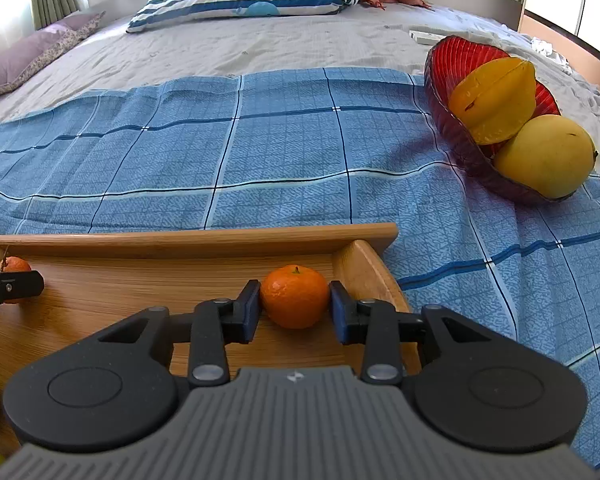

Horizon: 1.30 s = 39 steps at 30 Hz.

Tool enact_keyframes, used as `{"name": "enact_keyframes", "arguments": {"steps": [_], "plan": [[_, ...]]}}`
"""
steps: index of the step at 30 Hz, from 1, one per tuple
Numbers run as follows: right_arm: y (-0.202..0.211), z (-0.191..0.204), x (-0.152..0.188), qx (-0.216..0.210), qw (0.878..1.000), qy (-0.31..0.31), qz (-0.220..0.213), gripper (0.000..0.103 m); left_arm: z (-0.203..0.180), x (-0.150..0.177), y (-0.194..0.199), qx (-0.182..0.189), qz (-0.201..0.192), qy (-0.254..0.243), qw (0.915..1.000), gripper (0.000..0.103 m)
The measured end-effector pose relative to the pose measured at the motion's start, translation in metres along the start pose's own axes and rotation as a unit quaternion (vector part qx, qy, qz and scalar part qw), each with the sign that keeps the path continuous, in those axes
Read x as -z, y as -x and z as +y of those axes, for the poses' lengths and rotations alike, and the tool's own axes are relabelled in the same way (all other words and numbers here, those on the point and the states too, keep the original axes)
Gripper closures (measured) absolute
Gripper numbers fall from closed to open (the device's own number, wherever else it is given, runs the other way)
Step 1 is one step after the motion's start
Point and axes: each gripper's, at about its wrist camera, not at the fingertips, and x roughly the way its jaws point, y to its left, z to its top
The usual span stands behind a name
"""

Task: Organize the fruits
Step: 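Carry both tangerines over the wooden tray with both tools, then open the left tool releasing its tangerine while the right tool releases its tangerine on the tray, then move both tools back toward the remaining dates and tangerines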

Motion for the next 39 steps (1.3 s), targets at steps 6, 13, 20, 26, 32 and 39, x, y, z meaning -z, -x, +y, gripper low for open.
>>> {"name": "enact_keyframes", "arguments": {"steps": [6,13,20,26,32,39], "plan": [[0.001,0.000,0.001,-0.001,1.000,0.001,-0.003,0.048,0.000,0.001,0.000,-0.008,0.000,-0.001,1.0000,0.052],[0.015,-0.007,0.004,-0.009,0.999,-0.011,-0.029,0.034,-0.001,0.006,0.011,-0.011,-0.008,-0.010,0.9999,0.036],[0.049,-0.008,0.014,-0.021,0.997,0.002,-0.075,0.017,-0.005,0.015,0.047,-0.014,-0.044,-0.030,0.9985,0.017],[0.080,-0.015,0.030,-0.034,0.994,-0.006,-0.102,0.012,-0.009,0.036,0.090,-0.007,-0.073,-0.046,0.9962,0.012],[0.115,-0.017,0.054,-0.044,0.990,-0.003,-0.133,0.009,-0.019,0.066,0.136,-0.003,-0.112,-0.077,0.9907,0.009],[0.158,-0.012,0.094,-0.066,0.982,0.014,-0.177,0.001,-0.029,0.116,0.183,0.031,-0.149,-0.089,0.9843,0.004]]}}
